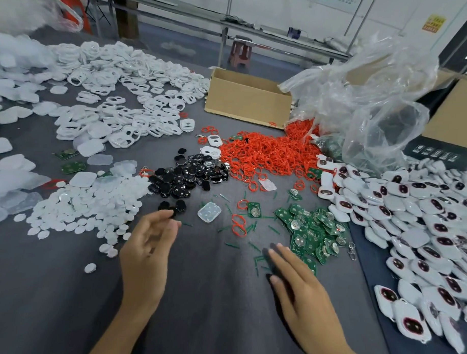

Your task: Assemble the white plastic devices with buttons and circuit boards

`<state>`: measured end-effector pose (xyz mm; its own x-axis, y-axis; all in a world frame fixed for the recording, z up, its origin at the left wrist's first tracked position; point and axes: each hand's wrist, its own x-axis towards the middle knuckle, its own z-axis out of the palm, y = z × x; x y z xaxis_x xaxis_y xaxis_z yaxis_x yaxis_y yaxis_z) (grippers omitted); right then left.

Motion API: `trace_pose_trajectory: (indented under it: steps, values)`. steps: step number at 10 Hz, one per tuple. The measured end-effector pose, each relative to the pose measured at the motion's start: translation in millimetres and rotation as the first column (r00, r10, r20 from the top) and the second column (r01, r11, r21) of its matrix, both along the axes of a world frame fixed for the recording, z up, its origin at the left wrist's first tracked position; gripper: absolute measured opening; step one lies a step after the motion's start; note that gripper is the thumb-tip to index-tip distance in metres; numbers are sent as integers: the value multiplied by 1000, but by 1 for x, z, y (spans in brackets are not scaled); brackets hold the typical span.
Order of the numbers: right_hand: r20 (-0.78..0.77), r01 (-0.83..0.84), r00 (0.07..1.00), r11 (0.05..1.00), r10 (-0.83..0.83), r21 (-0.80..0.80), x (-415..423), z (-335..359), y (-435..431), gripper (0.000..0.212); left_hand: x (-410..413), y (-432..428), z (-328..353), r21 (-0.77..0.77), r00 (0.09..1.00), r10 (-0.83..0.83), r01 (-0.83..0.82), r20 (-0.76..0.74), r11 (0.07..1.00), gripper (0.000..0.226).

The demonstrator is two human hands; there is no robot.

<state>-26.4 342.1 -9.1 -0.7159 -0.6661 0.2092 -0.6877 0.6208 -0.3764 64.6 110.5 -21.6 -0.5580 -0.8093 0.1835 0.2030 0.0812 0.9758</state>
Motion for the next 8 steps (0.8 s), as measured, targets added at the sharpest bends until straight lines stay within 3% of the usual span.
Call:
trace_pose_trajectory:
  steps: [1,2,3,4,6,7,8]
  values:
    - [-10,102,995,987,-102,125,16,-4,-4,53,0,2,-1,-76,997,-8,13,77,997,13]
    - [-26,144,989,929,-143,340,42,-2,-25,87,-1,2,1,-77,995,-10,18,97,997,13]
    - [59,149,981,906,-187,396,52,-3,-50,107,-1,2,2,-69,995,8,-1,101,998,14]
    - [48,193,976,939,-214,285,45,-16,-75,113,-1,2,-2,-67,992,13,-5,123,998,6]
    - [77,151,983,977,-164,150,22,-21,-113,106,0,-1,-4,-31,992,38,-34,123,999,13]
    - [206,89,975,995,-80,-35,16,-12,-116,96,-1,-3,-5,-13,995,42,-40,95,999,12]
    - [336,212,942,793,-11,-571,7,19,-103,48,0,-3,-5,12,994,62,-63,90,998,13]
